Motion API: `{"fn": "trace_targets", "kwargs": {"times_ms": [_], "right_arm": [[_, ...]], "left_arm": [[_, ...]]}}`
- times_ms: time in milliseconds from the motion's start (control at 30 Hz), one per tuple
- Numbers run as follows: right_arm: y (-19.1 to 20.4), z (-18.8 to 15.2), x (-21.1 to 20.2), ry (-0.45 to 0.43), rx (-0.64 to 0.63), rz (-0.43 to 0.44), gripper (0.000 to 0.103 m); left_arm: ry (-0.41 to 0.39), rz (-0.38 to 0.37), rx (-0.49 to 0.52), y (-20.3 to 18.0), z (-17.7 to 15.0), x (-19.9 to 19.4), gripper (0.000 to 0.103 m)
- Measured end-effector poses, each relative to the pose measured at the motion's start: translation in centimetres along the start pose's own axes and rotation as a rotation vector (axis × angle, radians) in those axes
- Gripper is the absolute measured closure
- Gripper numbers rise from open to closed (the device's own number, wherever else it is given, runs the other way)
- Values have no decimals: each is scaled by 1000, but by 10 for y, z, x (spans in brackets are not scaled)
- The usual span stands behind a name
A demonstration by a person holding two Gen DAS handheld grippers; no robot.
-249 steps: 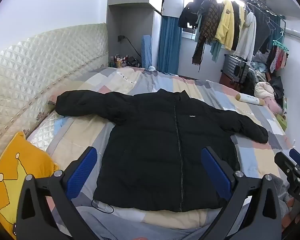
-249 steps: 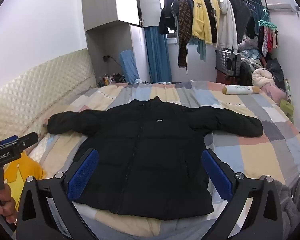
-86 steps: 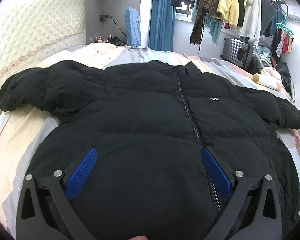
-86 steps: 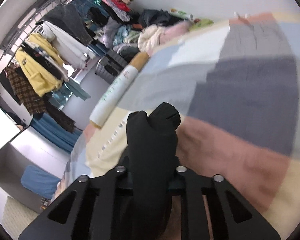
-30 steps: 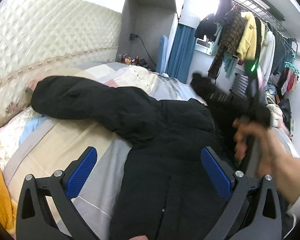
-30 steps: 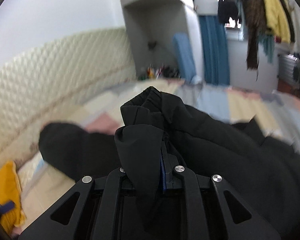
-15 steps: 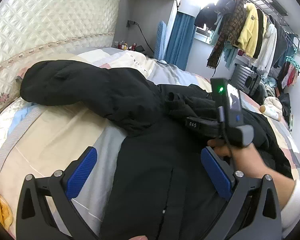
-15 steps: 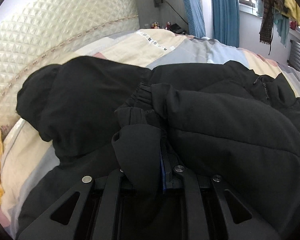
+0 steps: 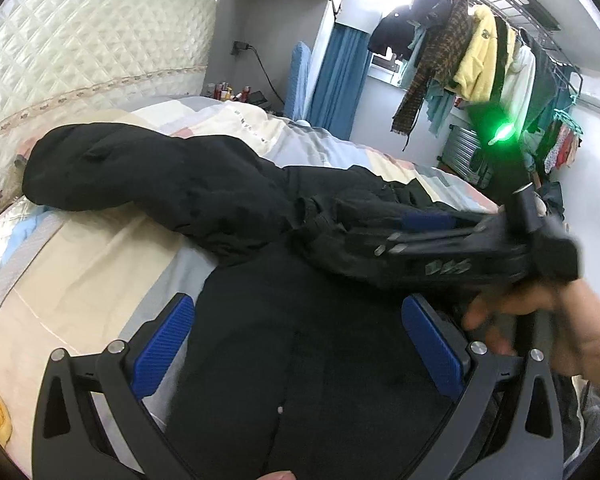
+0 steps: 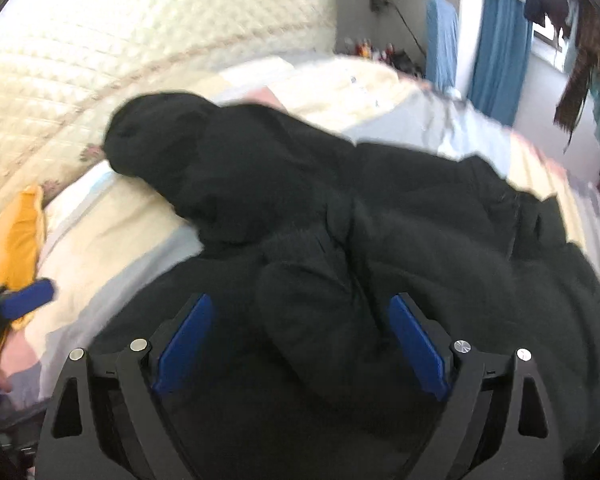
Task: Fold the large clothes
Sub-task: 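Carry the held sleeve across the jacket front toward the other sleeve, then lower the sleeve onto the jacket front and open the right tool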
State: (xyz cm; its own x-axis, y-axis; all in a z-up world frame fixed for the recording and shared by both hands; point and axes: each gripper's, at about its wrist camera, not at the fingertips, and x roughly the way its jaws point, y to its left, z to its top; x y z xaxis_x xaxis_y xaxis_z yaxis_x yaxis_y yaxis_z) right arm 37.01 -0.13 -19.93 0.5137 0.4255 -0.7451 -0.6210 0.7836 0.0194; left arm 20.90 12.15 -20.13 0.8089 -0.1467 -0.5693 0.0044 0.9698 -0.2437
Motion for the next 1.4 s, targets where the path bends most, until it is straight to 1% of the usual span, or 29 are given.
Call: {"fn": "trace_targets", "kwargs": {"times_ms": [100, 167, 267, 367, 500, 600, 700, 767, 867, 900, 1033, 1067, 1100, 1167, 1233, 1267, 1333, 1400], "right_arm": [[-11, 1, -33, -75, 29, -22, 13], [-26, -4, -58, -132, 40, -68, 13], [-53, -16, -86, -190, 76, -136, 13], [-95, -39, -110, -234, 166, -197, 15], [-142, -74, -126, -272, 292, -283, 16], [-173, -105, -124, -263, 367, -328, 16], [-198, -134, -116, -224, 427, -350, 19], [-209, -152, -110, -199, 442, -374, 20], [-221, -177, -104, -156, 475, -386, 22], [-223, -181, -103, -145, 480, -390, 24], [-229, -193, -97, -82, 479, -420, 25], [-229, -193, -95, -69, 479, -425, 27], [-230, -193, -93, -66, 477, -423, 31], [-231, -191, -90, -74, 463, -427, 35], [-233, -188, -89, -102, 453, -433, 48], [-235, -187, -91, -116, 462, -432, 51], [-242, -185, -98, -159, 499, -421, 62], [-246, -181, -106, -186, 507, -429, 65]], "left_arm": [[4, 1, 20, -7, -2, 0, 0], [3, -10, 28, -13, -4, -1, 0], [-4, -32, 36, -23, -6, -2, 0], [-3, -47, 40, -33, -9, -1, 0], [-6, -51, 66, -46, -11, 3, 0], [2, -60, 71, -54, -14, 9, 0], [10, -66, 64, -57, -16, 16, 0], [11, -60, 60, -59, -17, 19, 0], [14, -42, 60, -61, -18, 24, 0], [16, -38, 59, -62, -18, 25, 0], [15, -25, 64, -67, -18, 28, 0], [13, -20, 69, -67, -19, 28, 0], [13, -14, 75, -68, -20, 27, 0], [19, -5, 78, -69, -21, 28, 0], [23, 3, 78, -70, -22, 28, 0], [30, 13, 84, -71, -23, 28, 0], [38, 29, 92, -73, -23, 27, 0], [27, 24, 90, -73, -24, 22, 0]]}}
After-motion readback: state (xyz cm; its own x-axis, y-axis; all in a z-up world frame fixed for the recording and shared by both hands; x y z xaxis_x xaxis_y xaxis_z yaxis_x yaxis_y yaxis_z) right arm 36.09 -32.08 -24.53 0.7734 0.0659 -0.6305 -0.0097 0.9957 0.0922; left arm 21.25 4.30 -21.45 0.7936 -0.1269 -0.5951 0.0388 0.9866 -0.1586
